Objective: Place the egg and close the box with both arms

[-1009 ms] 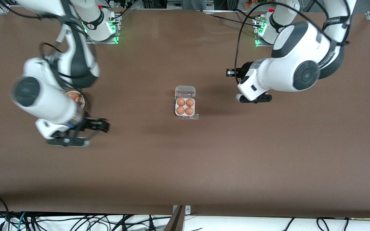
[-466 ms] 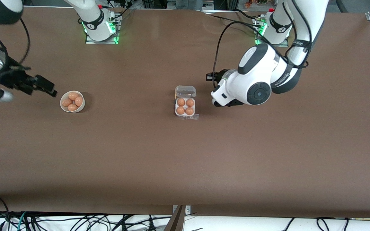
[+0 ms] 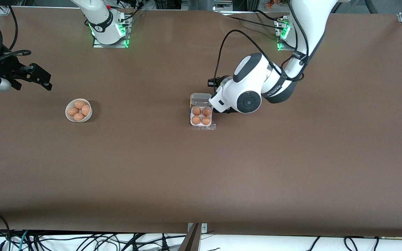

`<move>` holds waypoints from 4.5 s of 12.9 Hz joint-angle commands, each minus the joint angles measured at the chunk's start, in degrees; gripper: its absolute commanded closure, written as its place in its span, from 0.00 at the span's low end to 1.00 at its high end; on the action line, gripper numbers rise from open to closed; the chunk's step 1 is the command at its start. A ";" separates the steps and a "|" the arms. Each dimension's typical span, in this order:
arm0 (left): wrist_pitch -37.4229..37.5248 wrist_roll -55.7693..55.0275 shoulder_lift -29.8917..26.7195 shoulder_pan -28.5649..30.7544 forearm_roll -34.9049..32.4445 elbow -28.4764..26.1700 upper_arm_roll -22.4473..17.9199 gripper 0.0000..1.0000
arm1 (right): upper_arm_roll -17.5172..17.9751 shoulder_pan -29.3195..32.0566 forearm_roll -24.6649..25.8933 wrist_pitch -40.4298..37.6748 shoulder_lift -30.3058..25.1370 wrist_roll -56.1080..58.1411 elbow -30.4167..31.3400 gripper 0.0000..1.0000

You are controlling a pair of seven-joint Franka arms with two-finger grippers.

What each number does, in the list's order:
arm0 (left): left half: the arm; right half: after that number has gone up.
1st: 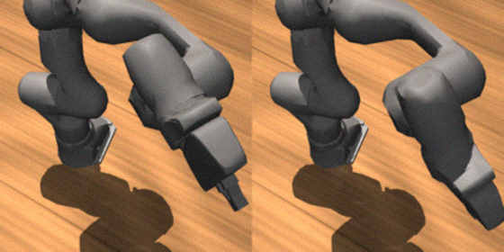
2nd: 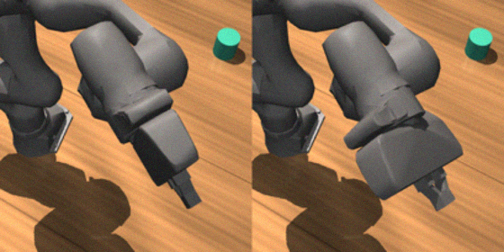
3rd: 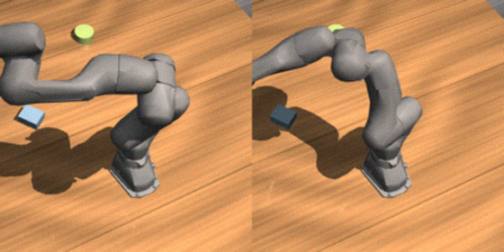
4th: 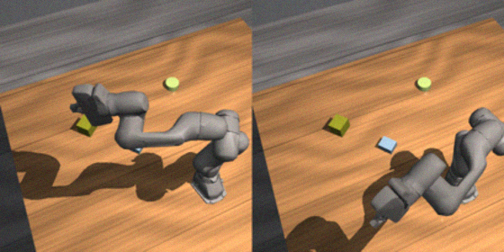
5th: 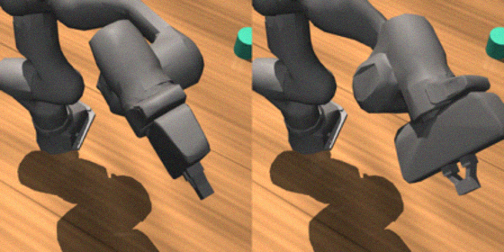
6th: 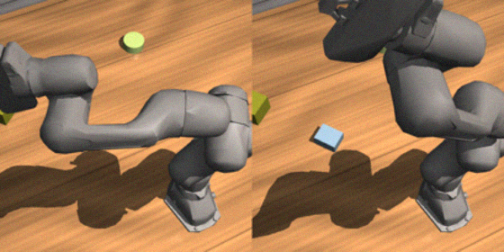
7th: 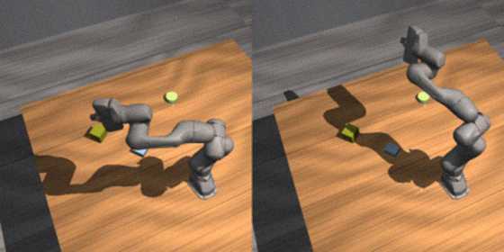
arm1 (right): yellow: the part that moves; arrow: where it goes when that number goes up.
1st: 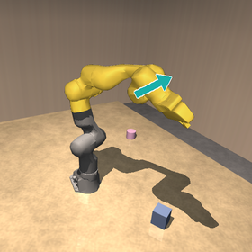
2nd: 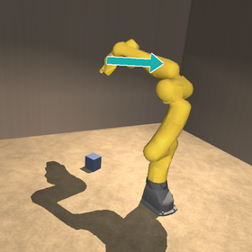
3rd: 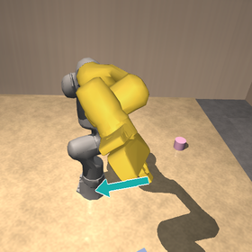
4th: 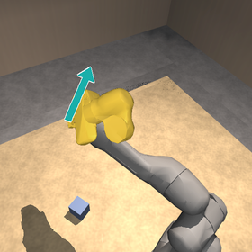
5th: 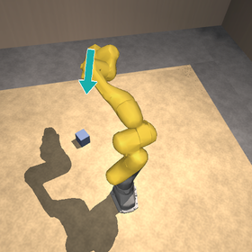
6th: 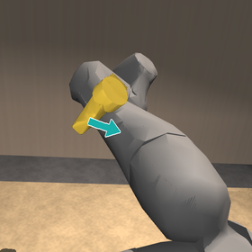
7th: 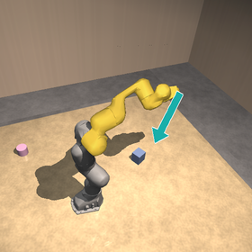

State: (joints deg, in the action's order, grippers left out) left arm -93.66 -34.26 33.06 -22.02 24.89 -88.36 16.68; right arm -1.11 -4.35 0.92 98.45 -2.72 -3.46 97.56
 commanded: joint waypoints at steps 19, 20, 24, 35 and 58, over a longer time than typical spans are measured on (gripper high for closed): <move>-18.05 -4.68 6.05 -5.32 -3.62 5.55 -3.66 0.99 | 1.19 0.58 1.10 1.04 3.34 0.82 -2.46 0.00; -17.96 -4.77 5.97 -5.32 -3.62 6.70 -4.54 0.99 | 1.19 0.58 1.01 0.95 3.34 0.73 -2.46 0.00; -13.15 -4.50 2.99 -3.57 -13.26 7.24 -6.92 0.75 | 1.19 0.66 1.01 0.95 3.34 0.82 -2.46 0.00; -2.59 4.72 1.75 11.90 -32.52 16.82 -6.92 0.00 | 1.19 0.66 1.01 0.87 3.34 0.73 -2.46 0.00; -2.23 25.64 -25.32 23.77 -22.60 -4.72 -13.42 0.00 | 1.19 0.66 0.92 0.78 3.34 0.64 -2.46 0.00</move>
State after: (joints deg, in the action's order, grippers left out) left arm -95.06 -9.95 9.72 2.04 1.09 -90.51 3.95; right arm -0.40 -4.22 1.14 99.93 0.37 -3.10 96.18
